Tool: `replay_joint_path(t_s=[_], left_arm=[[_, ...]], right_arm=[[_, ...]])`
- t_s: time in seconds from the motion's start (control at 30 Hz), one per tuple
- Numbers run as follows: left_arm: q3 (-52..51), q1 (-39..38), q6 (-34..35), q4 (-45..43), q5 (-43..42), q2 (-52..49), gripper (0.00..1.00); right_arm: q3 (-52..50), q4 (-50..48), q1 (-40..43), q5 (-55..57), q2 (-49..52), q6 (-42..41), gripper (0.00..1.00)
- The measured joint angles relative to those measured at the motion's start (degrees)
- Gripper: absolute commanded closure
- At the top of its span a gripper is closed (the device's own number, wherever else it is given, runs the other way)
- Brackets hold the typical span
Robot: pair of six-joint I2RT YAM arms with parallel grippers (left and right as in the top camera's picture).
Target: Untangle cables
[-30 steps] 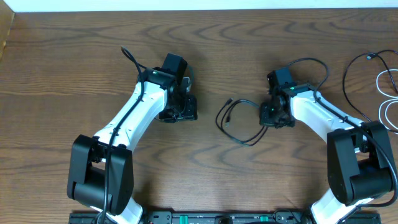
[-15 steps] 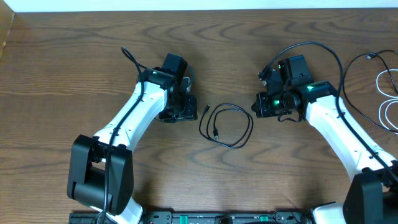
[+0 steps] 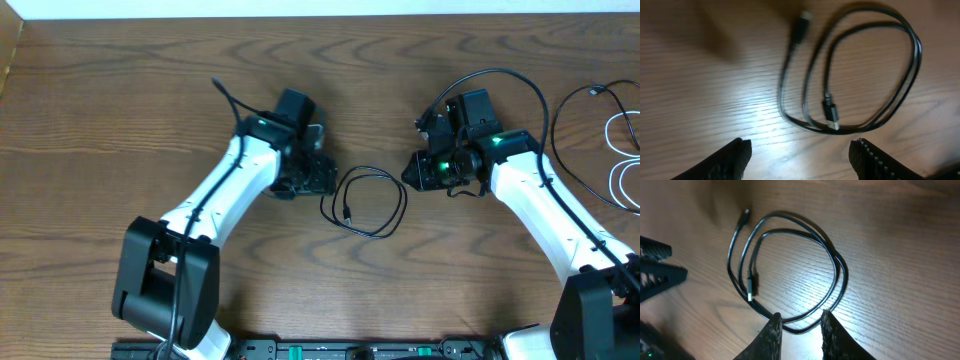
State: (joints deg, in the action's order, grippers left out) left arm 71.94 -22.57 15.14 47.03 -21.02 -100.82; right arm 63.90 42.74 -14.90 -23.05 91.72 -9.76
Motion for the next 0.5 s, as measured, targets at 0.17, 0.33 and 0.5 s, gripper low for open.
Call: replay_joint_path(t_s=[0.17, 0.33, 0.5], left_arm=[[-3.04, -3.91, 0.02, -3.69, 0.66, 0.0, 0.32], [-5.16, -5.77, 0.0, -5.42, 2.43, 0.0, 0.32], [-7.17, -6.71, 0.96, -6.93, 3.17, 0.0, 0.32]], right_arm=[[0.0, 2.43, 0.0, 2.49, 0.02, 0.02, 0.79], [0.0, 3.1, 0.0, 3.91, 0.04, 0.0, 0.8], [0.0, 3.17, 0.0, 4.5, 0.04, 0.0, 0.8]])
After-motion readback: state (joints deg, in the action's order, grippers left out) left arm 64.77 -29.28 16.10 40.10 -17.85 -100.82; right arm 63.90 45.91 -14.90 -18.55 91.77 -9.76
